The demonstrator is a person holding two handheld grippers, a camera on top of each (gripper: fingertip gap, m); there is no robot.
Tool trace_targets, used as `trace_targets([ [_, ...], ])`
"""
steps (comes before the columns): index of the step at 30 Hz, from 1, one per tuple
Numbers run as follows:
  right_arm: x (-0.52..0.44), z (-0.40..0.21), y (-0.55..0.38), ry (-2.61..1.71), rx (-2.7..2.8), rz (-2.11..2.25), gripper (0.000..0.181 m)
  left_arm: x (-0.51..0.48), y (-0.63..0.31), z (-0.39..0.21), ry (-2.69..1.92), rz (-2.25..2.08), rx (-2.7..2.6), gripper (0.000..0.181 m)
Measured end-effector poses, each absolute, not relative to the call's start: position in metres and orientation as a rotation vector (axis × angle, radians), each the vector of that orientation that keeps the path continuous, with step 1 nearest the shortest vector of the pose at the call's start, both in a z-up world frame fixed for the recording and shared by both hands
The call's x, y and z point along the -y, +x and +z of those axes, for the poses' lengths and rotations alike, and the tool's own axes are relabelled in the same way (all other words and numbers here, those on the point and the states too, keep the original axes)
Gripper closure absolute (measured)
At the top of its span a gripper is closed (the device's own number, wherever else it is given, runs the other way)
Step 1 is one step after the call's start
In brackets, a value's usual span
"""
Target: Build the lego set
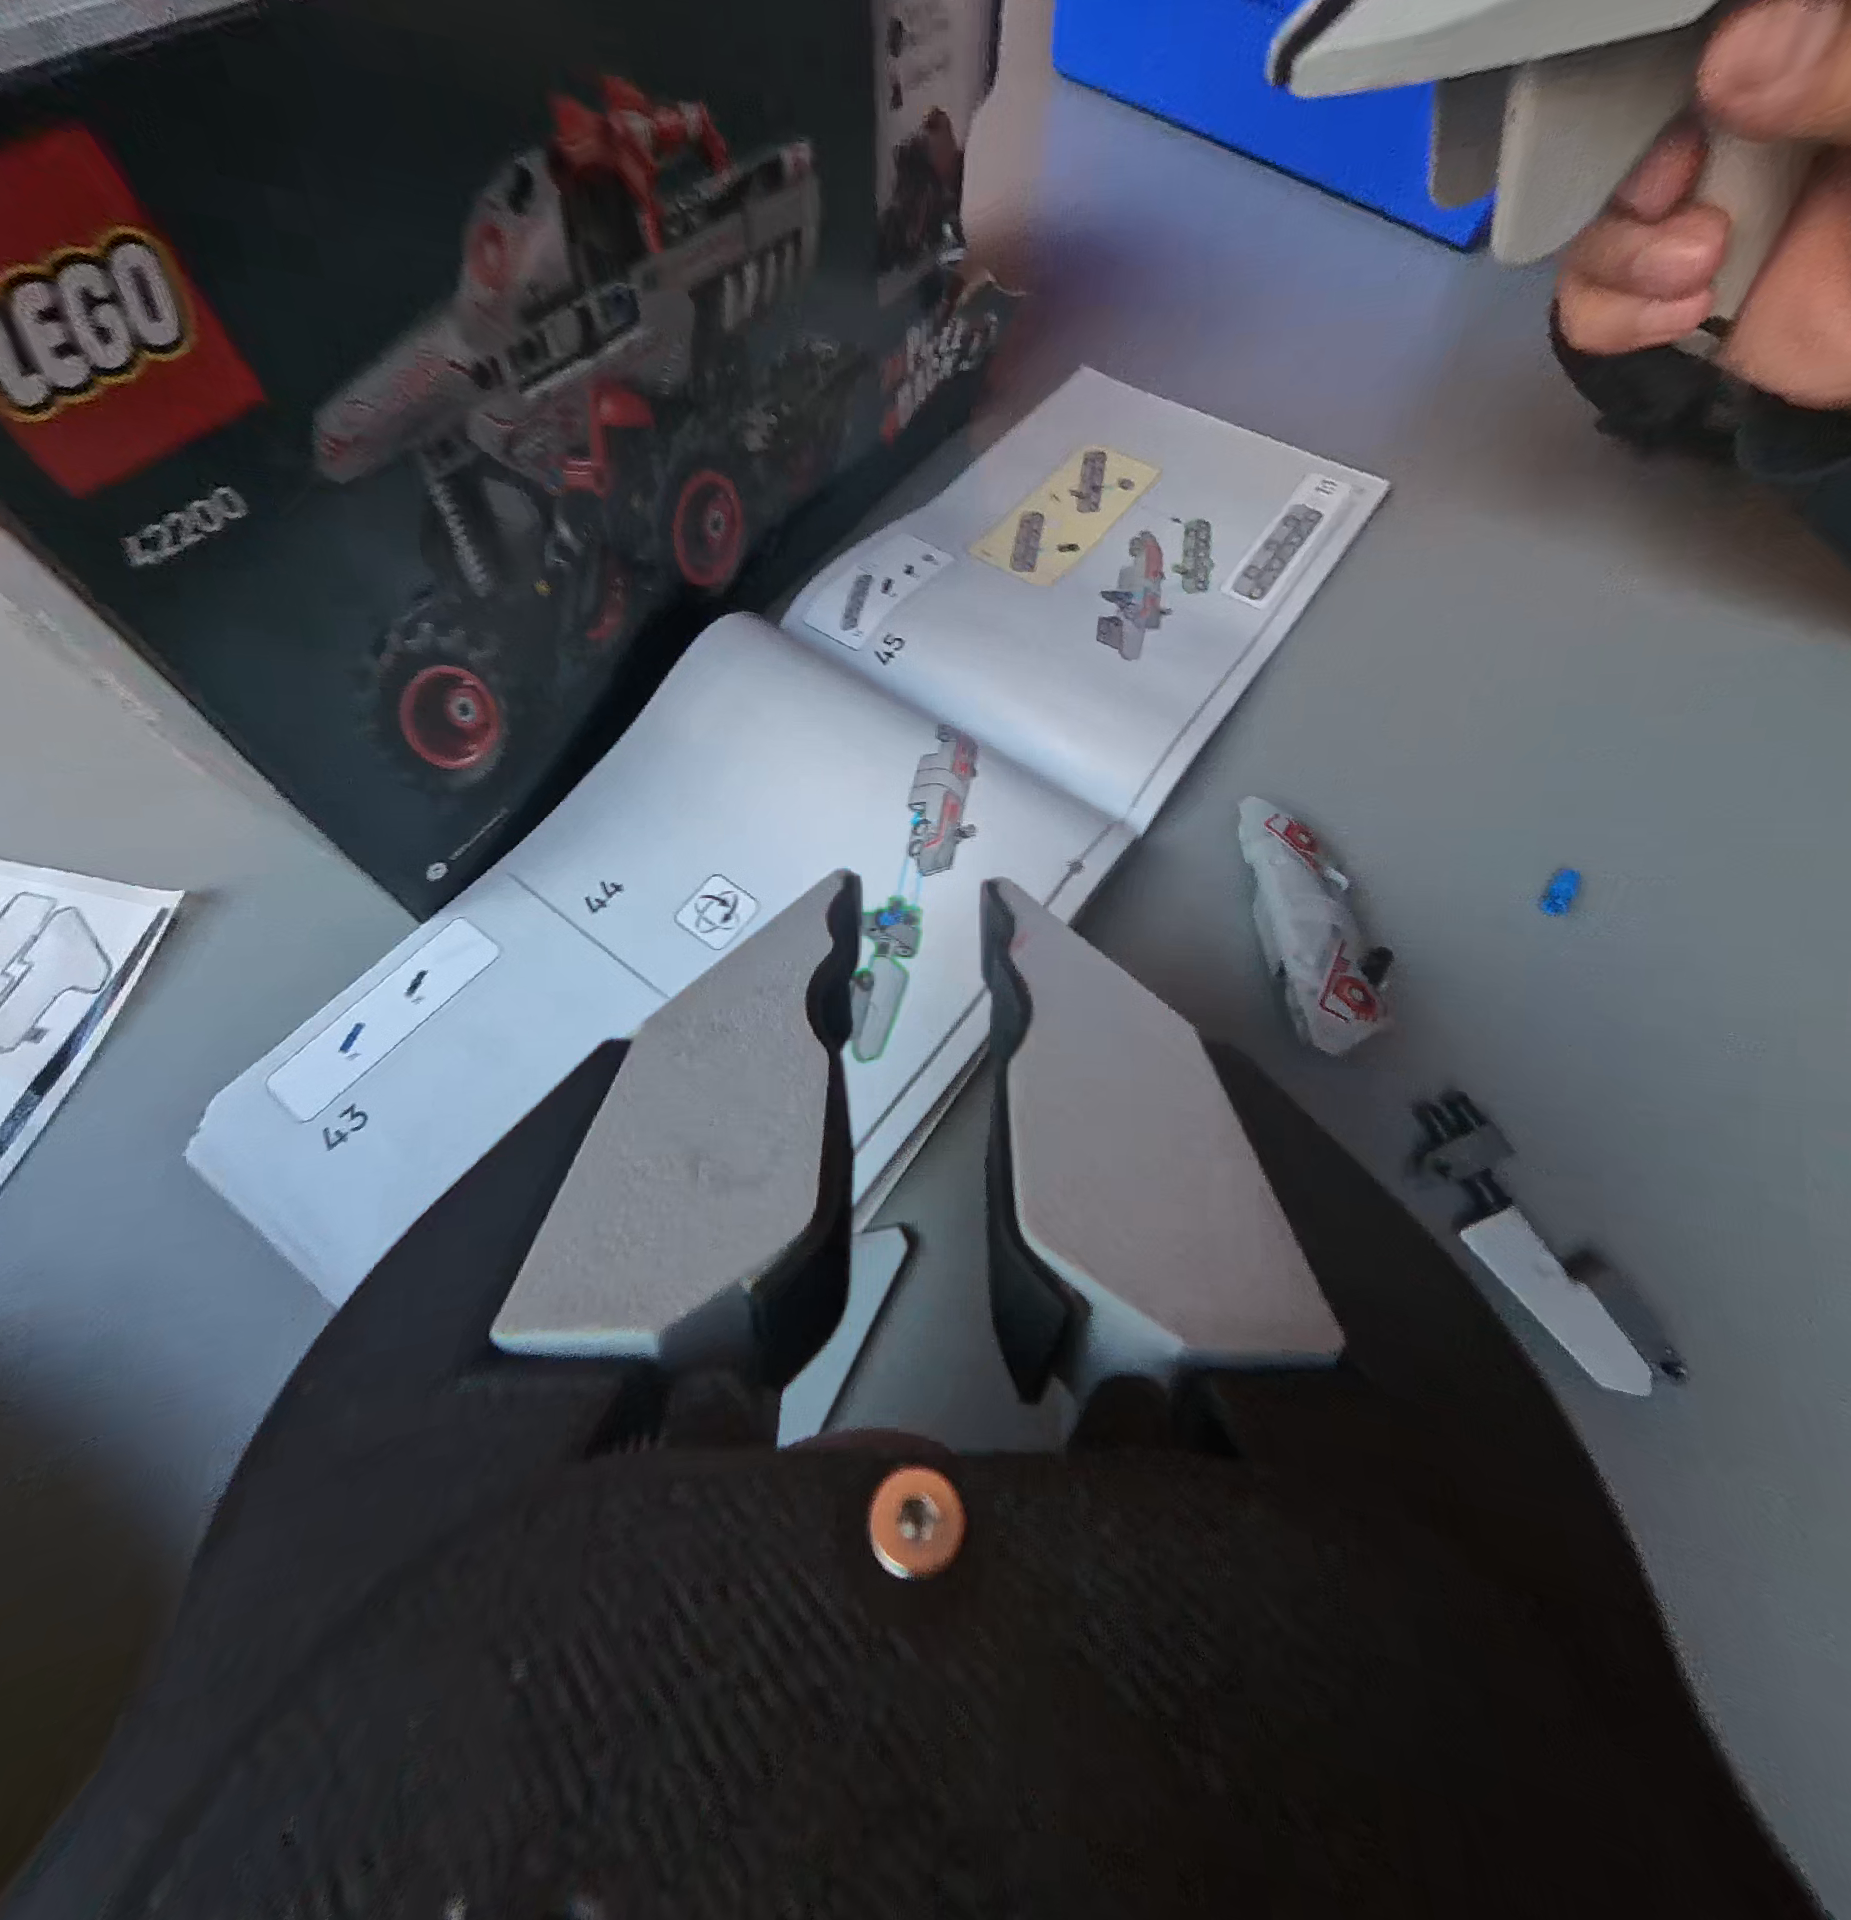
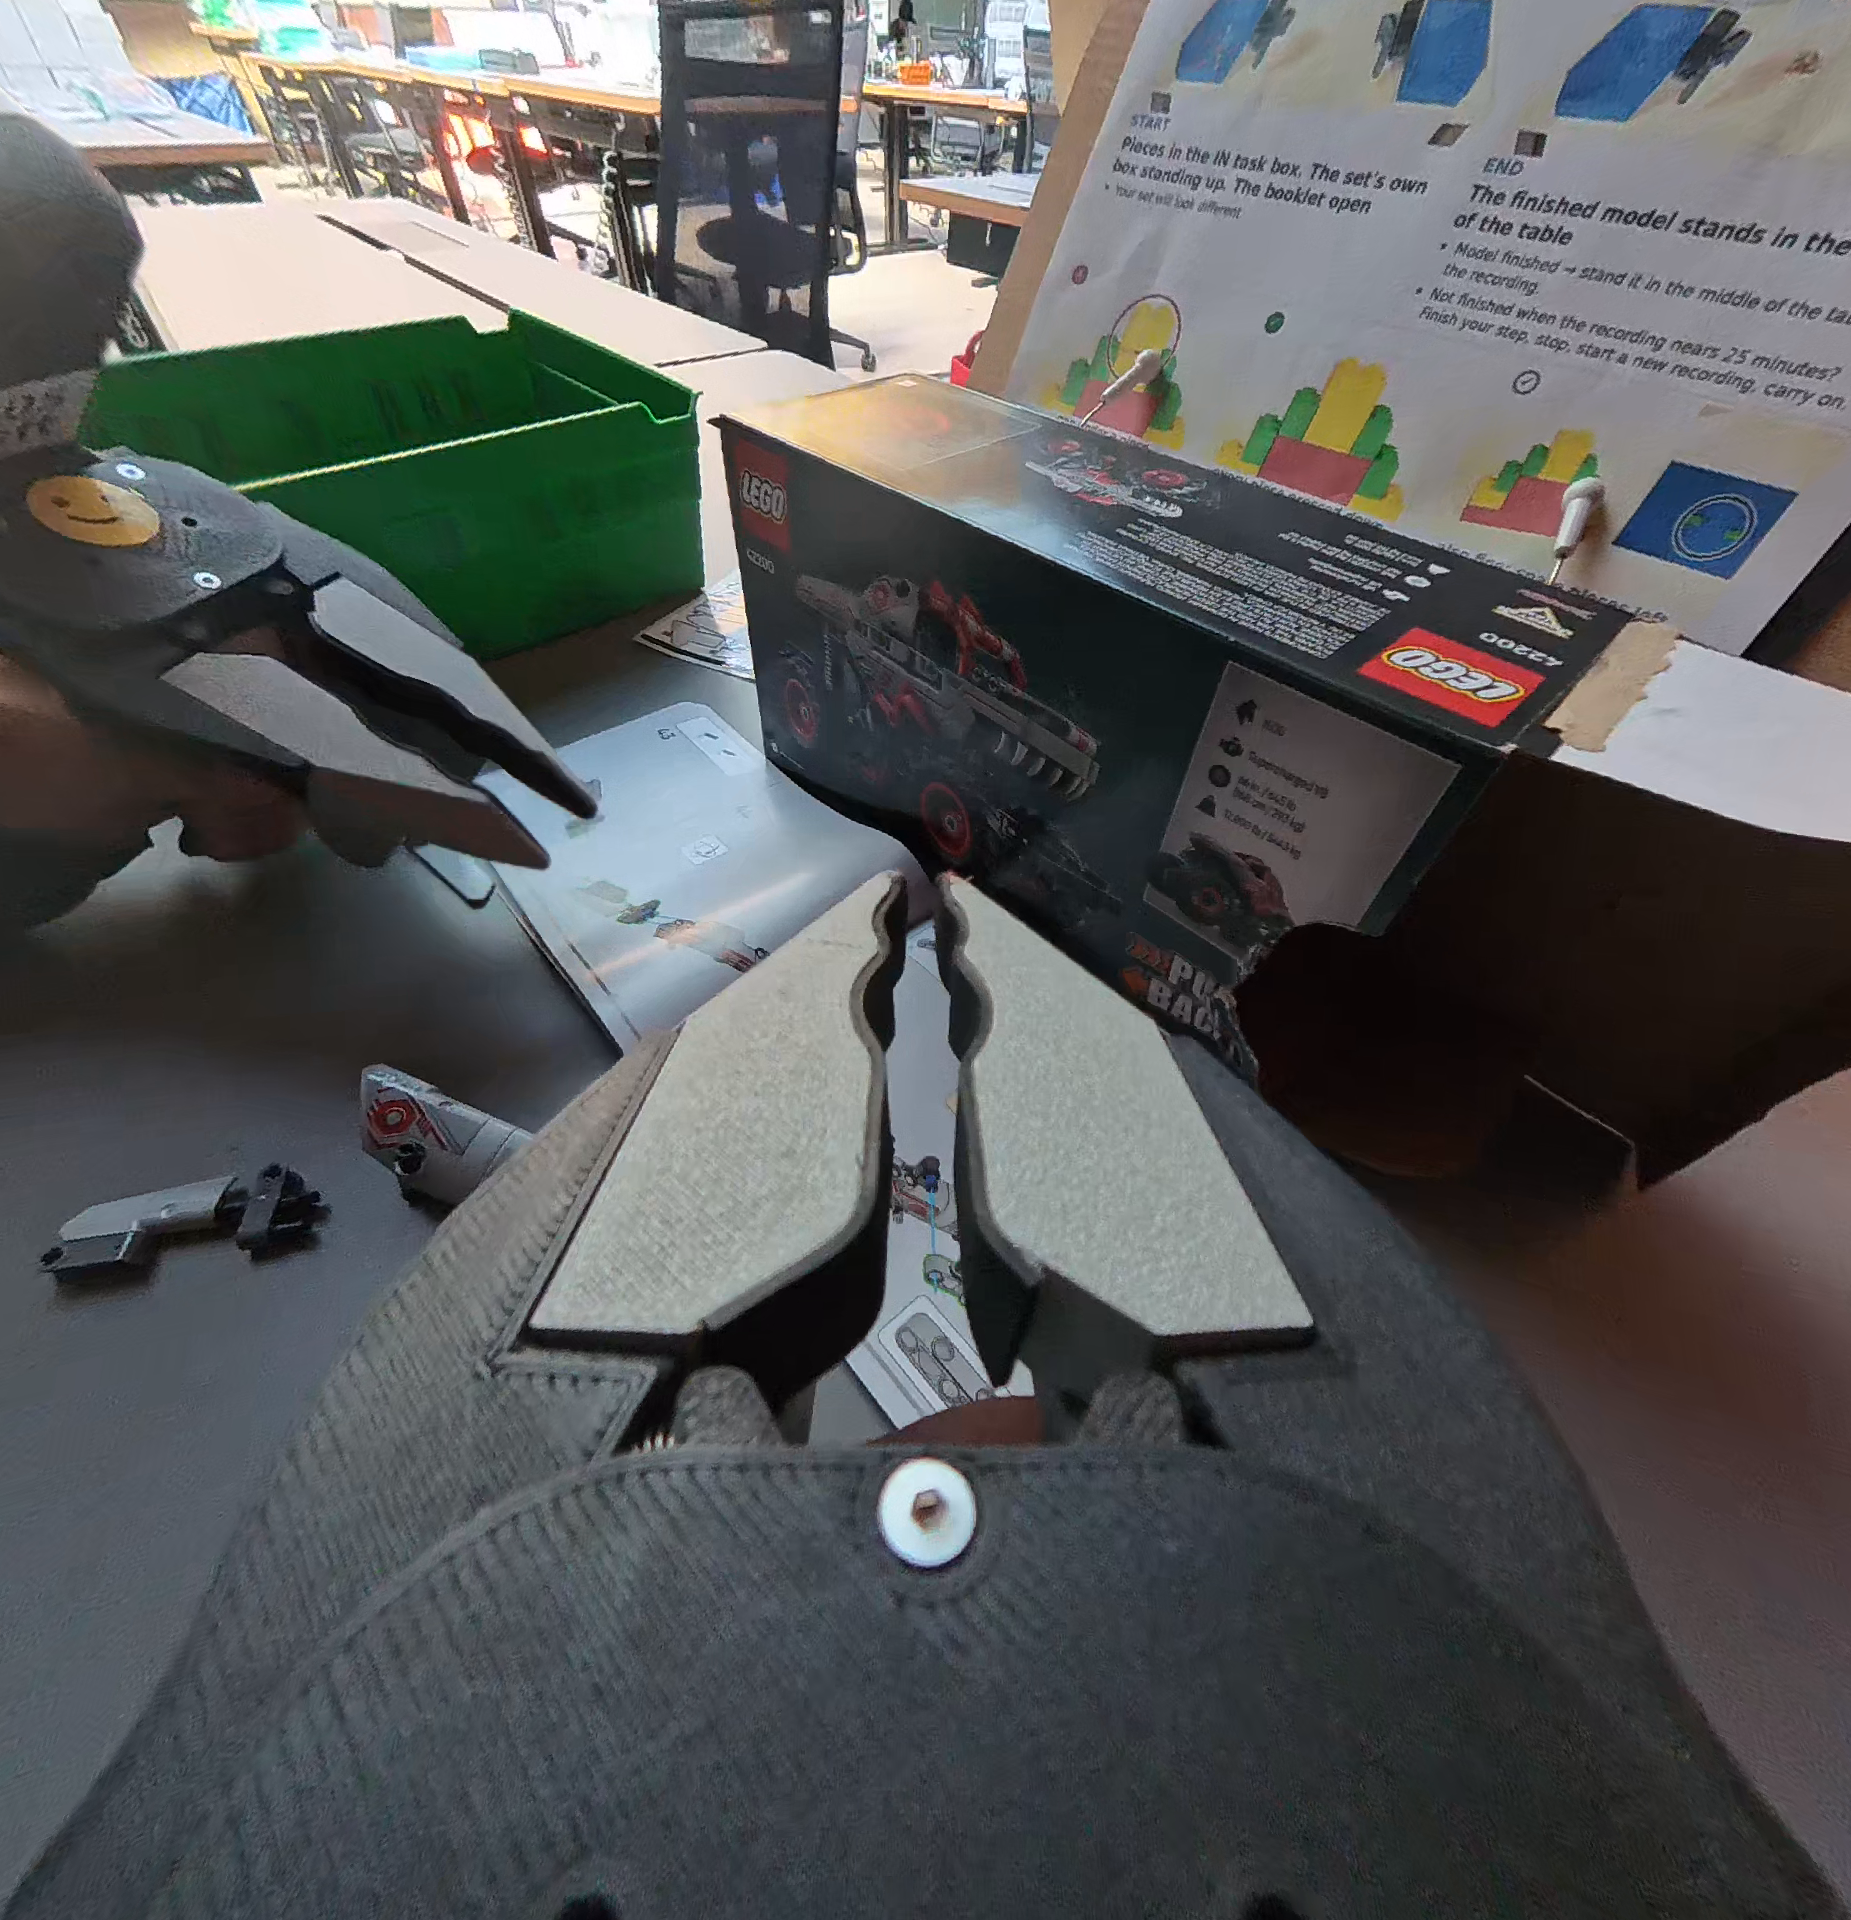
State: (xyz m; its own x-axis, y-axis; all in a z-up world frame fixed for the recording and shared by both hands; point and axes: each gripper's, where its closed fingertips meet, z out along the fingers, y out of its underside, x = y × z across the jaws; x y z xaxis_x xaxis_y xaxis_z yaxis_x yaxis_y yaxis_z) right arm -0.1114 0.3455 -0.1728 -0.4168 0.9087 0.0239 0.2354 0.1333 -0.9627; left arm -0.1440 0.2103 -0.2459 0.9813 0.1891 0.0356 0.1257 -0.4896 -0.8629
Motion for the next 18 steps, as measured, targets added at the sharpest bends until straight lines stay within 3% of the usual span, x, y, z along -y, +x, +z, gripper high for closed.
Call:
trace_targets([
  [18, -0.356, -0.197, -0.12, -1.166, 1.789, 1.209, 0.18, -0.209, -0.151, -0.254, -2.125, 0.155, 0.227, 0.162],
])
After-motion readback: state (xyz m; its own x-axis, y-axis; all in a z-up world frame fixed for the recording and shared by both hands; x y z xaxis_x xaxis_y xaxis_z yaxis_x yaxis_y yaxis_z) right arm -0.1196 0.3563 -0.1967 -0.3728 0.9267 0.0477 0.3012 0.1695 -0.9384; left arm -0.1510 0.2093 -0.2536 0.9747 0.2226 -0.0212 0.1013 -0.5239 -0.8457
